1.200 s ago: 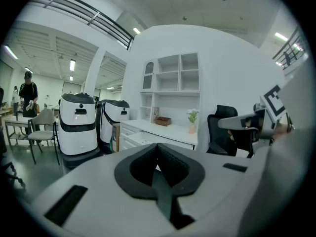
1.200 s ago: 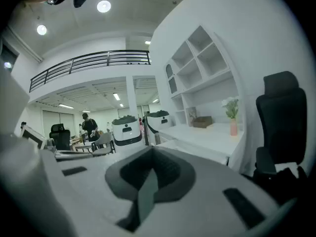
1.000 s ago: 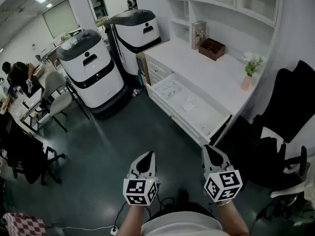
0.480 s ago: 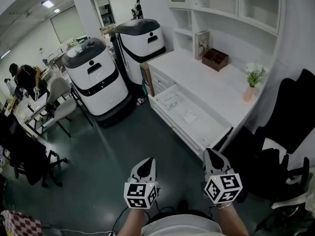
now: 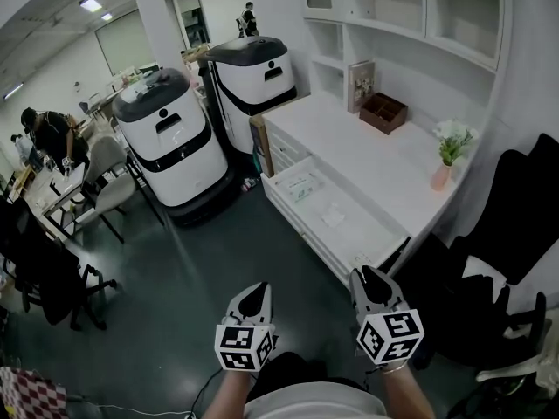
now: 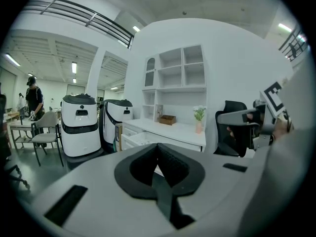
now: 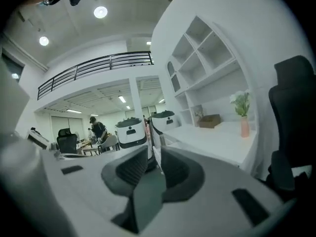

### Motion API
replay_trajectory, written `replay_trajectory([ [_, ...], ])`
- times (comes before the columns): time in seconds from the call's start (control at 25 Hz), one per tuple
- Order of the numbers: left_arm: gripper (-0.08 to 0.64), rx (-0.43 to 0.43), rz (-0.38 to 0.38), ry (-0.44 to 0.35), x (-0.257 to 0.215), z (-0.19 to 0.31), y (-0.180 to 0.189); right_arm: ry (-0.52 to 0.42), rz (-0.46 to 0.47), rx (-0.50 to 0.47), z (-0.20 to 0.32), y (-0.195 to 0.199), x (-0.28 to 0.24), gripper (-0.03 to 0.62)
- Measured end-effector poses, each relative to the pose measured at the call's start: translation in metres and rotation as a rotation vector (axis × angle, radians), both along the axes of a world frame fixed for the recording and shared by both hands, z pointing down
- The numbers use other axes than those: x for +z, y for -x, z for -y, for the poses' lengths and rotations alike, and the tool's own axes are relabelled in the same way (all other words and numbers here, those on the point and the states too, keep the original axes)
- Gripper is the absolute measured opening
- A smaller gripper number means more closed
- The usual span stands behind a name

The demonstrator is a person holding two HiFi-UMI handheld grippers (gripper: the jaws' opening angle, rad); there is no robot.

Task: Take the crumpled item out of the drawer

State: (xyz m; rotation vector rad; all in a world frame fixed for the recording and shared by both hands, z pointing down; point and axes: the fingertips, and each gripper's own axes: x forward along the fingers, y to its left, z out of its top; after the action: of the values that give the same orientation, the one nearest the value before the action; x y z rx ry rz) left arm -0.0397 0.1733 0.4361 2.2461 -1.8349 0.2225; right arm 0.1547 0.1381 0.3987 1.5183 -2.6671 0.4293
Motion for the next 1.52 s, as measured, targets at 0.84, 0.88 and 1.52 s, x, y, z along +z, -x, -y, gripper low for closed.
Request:
replay_trajectory([
  [0.84,-0.006,0.030,-0.032,0.057,0.027,0.123,0.025,0.105,-0.034,0.023,0.122,0.024,0.034,0.103],
  [0.88,-0.006,0.032,-0.033,0.060,0.028,0.132,0.028,0.108,-0.038,0.027,0.131,0.026,0.035,0.103],
  [1.52,-0.006,0.105,-0.067,0.096,0.032,0.265,0.067,0.197,-0.100,0.153,0.247,0.046,0.059,0.103],
])
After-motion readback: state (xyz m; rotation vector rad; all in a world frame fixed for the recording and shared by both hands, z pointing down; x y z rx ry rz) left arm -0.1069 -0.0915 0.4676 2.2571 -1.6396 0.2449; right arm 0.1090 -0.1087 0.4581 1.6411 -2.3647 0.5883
